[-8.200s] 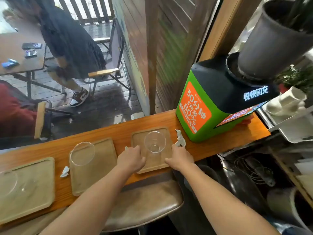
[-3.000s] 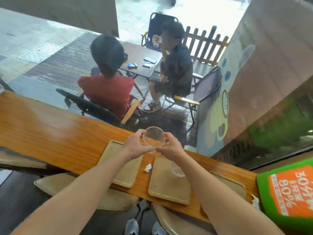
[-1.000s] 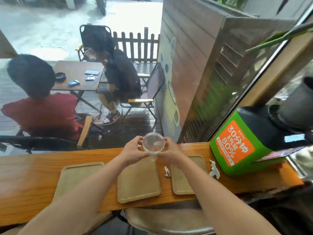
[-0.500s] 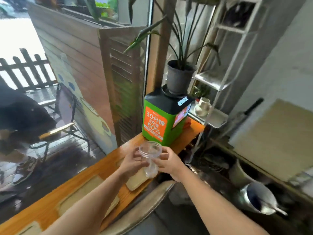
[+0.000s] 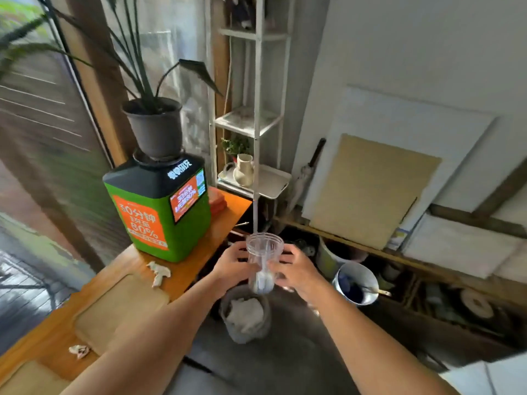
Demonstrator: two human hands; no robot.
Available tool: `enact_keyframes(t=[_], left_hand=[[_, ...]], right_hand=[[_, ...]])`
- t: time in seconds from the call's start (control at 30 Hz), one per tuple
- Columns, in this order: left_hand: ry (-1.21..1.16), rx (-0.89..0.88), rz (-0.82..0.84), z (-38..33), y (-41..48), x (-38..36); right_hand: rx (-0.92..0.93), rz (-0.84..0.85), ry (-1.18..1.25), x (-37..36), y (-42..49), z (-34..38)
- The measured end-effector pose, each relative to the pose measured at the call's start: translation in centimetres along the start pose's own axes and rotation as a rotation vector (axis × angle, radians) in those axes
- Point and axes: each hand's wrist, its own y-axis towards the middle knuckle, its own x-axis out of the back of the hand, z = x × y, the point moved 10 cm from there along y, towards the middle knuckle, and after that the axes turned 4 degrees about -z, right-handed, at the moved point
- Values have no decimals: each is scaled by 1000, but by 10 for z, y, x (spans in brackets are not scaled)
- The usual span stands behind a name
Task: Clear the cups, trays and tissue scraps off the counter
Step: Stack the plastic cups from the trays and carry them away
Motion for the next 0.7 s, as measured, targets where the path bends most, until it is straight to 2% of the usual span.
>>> enact_keyframes(t=[0.13,0.27,0.5,0.7], left_hand=[[77,-29,67,-20,26,-87],[111,-35,109,-25,45,-145],[176,-9,169,-25,96,-184],[185,-14,206,-41,169,-192]], right_hand=[[2,-82,70,92,10,2],[-32,-109,93,146,15,2],[-68,-145,130,179,55,-6],[-56,-198,94,190,128,16]])
